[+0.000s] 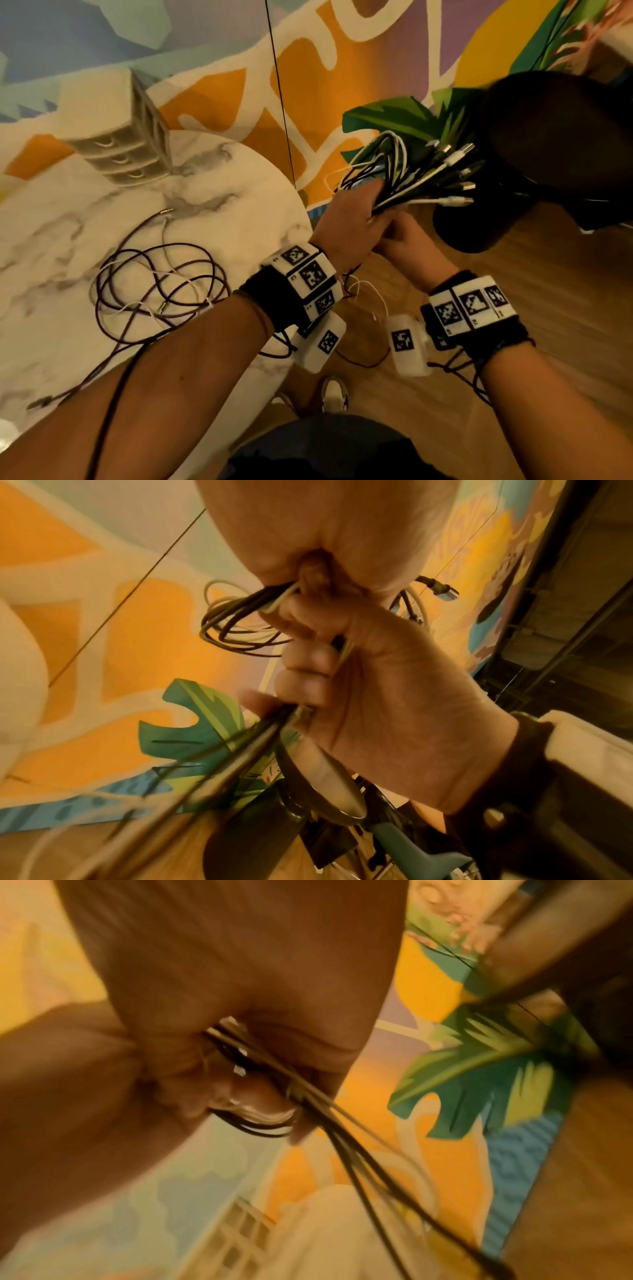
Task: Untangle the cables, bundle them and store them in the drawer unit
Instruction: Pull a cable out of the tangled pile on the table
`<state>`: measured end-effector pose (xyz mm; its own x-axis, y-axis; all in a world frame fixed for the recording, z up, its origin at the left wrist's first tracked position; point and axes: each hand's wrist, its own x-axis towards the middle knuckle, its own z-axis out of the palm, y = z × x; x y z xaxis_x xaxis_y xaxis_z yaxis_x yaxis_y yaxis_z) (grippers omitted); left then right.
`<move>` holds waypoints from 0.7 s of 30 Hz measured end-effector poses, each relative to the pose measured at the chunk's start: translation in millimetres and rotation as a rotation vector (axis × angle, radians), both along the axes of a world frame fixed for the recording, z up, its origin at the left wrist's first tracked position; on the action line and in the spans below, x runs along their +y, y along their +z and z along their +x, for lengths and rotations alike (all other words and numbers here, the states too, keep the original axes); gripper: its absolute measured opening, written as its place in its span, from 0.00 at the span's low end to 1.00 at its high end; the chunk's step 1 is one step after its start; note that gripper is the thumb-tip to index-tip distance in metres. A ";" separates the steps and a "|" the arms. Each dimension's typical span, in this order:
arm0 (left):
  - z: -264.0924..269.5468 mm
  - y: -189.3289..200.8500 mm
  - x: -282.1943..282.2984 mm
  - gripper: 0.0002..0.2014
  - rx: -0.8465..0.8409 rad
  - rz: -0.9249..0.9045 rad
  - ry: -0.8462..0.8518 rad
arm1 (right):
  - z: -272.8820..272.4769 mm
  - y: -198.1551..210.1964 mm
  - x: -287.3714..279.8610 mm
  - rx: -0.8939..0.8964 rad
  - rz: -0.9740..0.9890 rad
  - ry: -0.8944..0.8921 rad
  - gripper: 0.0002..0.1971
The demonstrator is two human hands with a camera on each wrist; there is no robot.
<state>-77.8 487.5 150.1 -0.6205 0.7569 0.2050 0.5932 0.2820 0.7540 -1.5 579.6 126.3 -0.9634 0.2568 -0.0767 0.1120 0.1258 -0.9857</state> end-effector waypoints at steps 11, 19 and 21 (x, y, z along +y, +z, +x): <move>-42.2 26.0 -20.5 0.18 -0.179 0.107 0.207 | 33.2 -97.4 32.5 -0.405 0.359 -0.445 0.25; -14.4 14.1 -5.4 0.22 -0.694 0.281 0.046 | 70.7 -165.2 46.2 -0.913 0.524 -0.090 0.16; -1.2 -5.2 -0.7 0.18 -0.804 0.205 0.014 | 67.1 -156.5 42.8 -0.831 0.515 0.002 0.19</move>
<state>-79.0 486.8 145.0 -0.6459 0.7438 -0.1722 -0.1516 0.0961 0.9838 65.7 622.4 -30.2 -0.6532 0.4477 -0.6106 0.7458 0.5197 -0.4168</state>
